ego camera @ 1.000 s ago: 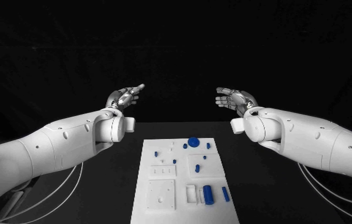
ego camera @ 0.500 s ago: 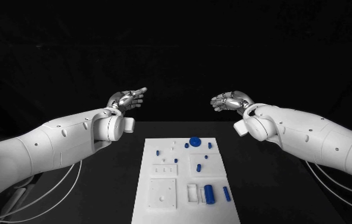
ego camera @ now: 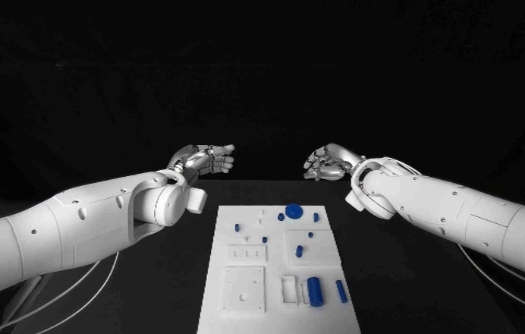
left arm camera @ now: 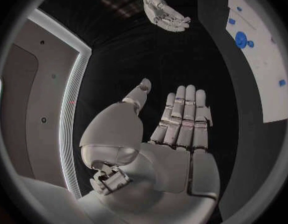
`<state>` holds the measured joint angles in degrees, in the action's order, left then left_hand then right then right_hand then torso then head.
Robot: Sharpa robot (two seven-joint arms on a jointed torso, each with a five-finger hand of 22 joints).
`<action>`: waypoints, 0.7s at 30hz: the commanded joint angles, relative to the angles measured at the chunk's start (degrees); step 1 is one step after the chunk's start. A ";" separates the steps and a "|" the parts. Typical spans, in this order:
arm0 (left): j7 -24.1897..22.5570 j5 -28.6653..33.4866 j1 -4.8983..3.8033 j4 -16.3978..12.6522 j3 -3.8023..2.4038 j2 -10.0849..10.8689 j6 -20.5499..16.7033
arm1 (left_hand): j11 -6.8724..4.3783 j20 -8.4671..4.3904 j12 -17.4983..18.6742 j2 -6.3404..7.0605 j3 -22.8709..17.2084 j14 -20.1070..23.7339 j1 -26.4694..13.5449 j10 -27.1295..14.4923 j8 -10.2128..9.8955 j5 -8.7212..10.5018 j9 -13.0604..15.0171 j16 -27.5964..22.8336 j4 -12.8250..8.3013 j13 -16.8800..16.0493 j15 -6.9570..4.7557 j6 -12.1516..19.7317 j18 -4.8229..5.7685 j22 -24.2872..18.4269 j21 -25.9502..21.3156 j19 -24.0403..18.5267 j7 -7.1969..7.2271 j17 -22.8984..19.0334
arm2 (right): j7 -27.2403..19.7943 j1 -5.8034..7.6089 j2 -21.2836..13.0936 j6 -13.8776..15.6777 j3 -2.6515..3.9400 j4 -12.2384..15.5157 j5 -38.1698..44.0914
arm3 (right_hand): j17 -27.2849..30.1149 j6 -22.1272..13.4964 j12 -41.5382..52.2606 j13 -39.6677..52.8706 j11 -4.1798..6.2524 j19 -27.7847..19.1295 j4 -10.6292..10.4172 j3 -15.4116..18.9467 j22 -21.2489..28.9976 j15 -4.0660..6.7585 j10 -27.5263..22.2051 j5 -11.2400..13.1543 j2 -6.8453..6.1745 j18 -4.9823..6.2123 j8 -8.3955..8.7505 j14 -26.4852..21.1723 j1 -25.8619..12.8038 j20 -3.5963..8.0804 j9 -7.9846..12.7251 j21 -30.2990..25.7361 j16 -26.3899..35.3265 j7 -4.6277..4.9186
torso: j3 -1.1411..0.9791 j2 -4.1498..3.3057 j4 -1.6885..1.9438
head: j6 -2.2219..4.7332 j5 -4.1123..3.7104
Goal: Assemble the parts on the task board
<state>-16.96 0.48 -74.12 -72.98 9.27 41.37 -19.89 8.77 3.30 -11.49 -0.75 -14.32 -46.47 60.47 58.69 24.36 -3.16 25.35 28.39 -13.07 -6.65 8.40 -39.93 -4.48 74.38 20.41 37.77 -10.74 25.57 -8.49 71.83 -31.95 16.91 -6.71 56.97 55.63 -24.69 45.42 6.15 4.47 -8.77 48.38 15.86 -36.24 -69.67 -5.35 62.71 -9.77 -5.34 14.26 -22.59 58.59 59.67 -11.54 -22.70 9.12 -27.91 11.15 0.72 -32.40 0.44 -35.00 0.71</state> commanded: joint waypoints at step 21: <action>-2.01 -5.11 -0.32 -13.44 -0.11 7.08 3.34 | -1.53 -2.10 0.33 0.25 -1.47 -5.57 3.27 5.58 -1.23 -0.63 -1.74 0.11 -3.52 0.00 -1.70 -4.01 0.45 -0.32 1.81 4.49 0.32 1.01 | 2.04 -2.43 4.86 4.30 0.04 -3.46 30.88 | -21.49 3.54 -2.47 -0.54 2.28 29.30 0.56 -1.72 -6.62 5.40 3.48 -0.55 -3.44 0.74 2.24 18.23 4.21 12.57 0.26 26.71 -35.51 -1.43 | 1.61 -6.19 3.92 | 1.44 -1.88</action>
<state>-17.82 -4.04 -74.36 -86.14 9.22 48.43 -17.53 7.14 1.13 -11.31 -0.76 -15.73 -51.91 63.49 63.80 23.46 -3.50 23.65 28.65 -16.63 -6.70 6.66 -43.59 -3.95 74.10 22.18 42.11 -10.53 26.58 -6.90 69.56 -27.19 19.77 -6.67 53.66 82.70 -46.13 49.10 3.98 3.99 -6.36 76.38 16.37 -37.65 -74.95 0.07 66.55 -10.21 -8.53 13.03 -20.61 77.13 63.60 -0.48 -22.47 35.61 -63.12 9.93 2.12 -37.64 3.85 -33.72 -1.07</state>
